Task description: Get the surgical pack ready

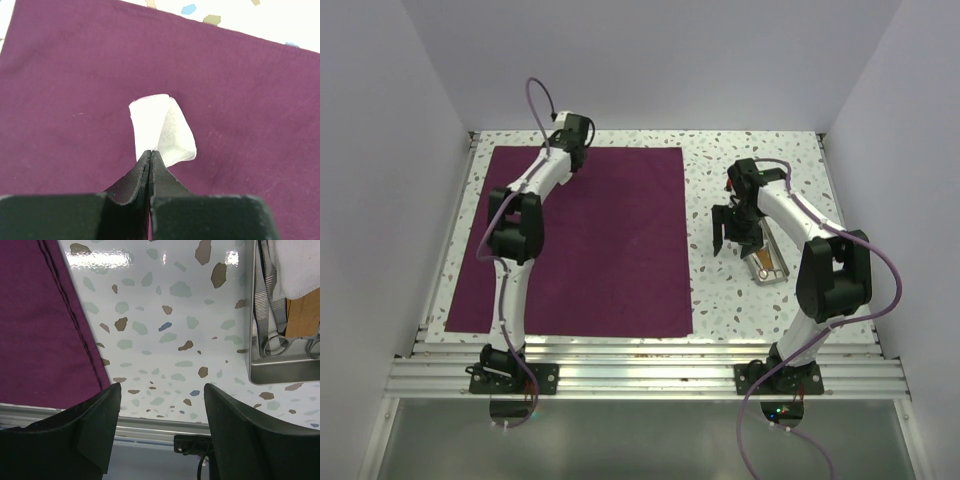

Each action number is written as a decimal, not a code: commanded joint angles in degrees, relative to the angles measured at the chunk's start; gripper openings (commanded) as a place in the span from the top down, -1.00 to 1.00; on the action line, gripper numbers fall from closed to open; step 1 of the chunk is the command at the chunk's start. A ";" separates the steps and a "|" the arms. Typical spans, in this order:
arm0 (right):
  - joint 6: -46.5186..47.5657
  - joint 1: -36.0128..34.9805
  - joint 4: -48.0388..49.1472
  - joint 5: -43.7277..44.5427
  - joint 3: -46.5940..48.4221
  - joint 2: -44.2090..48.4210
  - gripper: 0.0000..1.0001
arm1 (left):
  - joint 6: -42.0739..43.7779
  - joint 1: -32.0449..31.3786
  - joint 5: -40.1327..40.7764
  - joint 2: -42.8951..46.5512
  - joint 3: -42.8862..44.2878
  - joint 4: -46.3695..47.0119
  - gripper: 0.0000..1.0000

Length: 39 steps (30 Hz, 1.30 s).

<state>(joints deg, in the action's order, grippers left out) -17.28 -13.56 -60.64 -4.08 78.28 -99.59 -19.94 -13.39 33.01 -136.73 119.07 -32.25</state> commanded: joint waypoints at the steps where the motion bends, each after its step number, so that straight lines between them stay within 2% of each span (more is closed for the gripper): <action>1: 0.49 -0.06 0.35 -0.67 -0.32 0.89 -0.42 | -0.27 -0.50 -0.23 -0.73 2.31 0.79 1.00; 30: 0.14 -0.06 0.88 -0.76 -1.11 -0.16 -0.43 | 0.17 -0.94 -2.87 -5.13 5.21 2.02 1.00; 32: 0.14 0.03 0.88 -0.85 -1.03 -0.25 -0.43 | 0.17 -0.94 -3.13 -5.13 5.56 1.84 0.83; 33: 0.05 0.03 0.96 -0.93 -1.11 -0.34 -0.43 | 0.17 -0.94 -3.31 -4.96 5.48 1.93 0.66; 36: -0.04 -0.06 1.05 -1.20 -1.02 -0.34 -0.43 | 0.08 -1.03 -3.22 -4.17 5.04 1.84 0.47; 39: -0.12 -0.06 1.32 -1.37 -1.11 -0.25 -0.43 | -0.09 -1.03 -2.96 -3.03 4.16 1.93 0.40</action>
<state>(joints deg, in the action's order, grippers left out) -17.32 -13.56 -60.29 -4.12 77.41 -99.81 -19.94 -14.06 29.71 -141.75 121.82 -31.94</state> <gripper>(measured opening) 0.713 0.291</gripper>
